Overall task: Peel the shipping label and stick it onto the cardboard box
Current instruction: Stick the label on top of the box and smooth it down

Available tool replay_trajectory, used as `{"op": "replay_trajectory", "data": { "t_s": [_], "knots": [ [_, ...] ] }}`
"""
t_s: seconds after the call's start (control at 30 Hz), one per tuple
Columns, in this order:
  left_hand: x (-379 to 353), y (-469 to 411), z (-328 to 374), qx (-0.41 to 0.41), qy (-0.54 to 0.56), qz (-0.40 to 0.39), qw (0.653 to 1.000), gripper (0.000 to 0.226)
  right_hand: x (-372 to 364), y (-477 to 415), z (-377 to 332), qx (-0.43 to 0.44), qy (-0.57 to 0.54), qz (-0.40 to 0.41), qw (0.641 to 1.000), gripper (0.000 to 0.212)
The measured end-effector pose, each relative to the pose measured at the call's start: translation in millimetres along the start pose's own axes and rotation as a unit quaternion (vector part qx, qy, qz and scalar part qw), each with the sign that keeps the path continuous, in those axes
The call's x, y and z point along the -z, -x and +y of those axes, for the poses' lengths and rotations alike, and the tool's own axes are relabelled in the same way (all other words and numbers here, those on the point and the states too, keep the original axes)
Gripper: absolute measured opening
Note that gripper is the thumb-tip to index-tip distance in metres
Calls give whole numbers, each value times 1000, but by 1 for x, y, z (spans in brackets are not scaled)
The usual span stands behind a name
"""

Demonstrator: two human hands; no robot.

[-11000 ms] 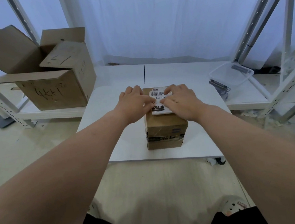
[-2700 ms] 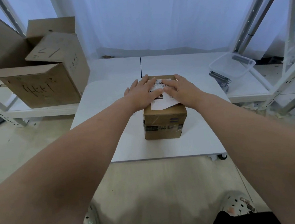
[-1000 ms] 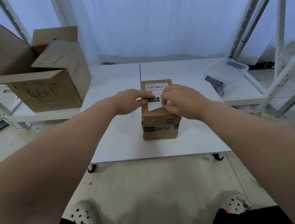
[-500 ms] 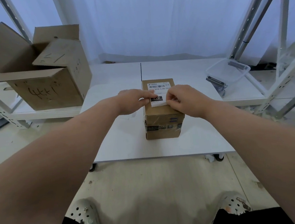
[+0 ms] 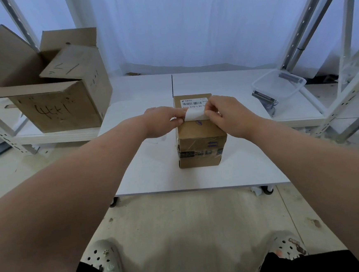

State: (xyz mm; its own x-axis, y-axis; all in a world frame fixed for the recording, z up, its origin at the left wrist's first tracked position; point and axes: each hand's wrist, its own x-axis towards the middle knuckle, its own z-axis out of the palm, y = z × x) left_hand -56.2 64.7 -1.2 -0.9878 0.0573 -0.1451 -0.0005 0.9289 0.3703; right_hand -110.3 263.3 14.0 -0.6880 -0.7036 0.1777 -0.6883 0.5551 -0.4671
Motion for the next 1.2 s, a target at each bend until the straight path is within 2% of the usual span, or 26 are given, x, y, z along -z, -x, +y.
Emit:
{"op": "replay_trajectory", "data": {
  "t_s": [0.07, 0.17, 0.27, 0.37, 0.43, 0.47, 0.6, 0.7, 1.03, 1.13, 1.2],
  "knots": [
    [0, 0, 0, 2, 2, 1, 1000, 38, 2, 2, 1, 18, 17, -23, 999, 14],
    [1, 1, 2, 13, 47, -2, 999, 38, 5, 6, 5, 75, 112, -65, 989, 16],
    [6, -2, 11, 43, 62, 37, 996, 34, 4, 8, 6, 108, 139, -76, 981, 14],
    [10, -11, 20, 46, 16, 102, 994, 29, 5, 6, 2, 83, 12, 25, 996, 13],
    [8, -19, 24, 38, -7, 125, 991, 30, 6, -2, 6, 13, -93, 95, 991, 14],
    [6, -24, 25, 35, -7, 129, 991, 32, 6, -8, 9, -23, -117, 103, 988, 16],
    [-6, -39, 21, 14, 32, 133, 990, 31, -8, -24, 23, -110, -159, 51, 980, 24],
    [-10, -42, 13, 7, 22, 126, 992, 36, -17, -27, 25, -106, -211, -14, 972, 32],
    [-8, -37, 7, 1, 6, 98, 995, 41, -5, -22, 35, -113, -98, -179, 973, 70],
    [-8, -34, 8, 5, 1, 91, 996, 42, -6, -24, 36, -112, -69, -165, 978, 65],
    [-7, -32, 9, 3, 6, 85, 996, 42, -13, -29, 36, -105, -23, -96, 990, 52]
  ]
}}
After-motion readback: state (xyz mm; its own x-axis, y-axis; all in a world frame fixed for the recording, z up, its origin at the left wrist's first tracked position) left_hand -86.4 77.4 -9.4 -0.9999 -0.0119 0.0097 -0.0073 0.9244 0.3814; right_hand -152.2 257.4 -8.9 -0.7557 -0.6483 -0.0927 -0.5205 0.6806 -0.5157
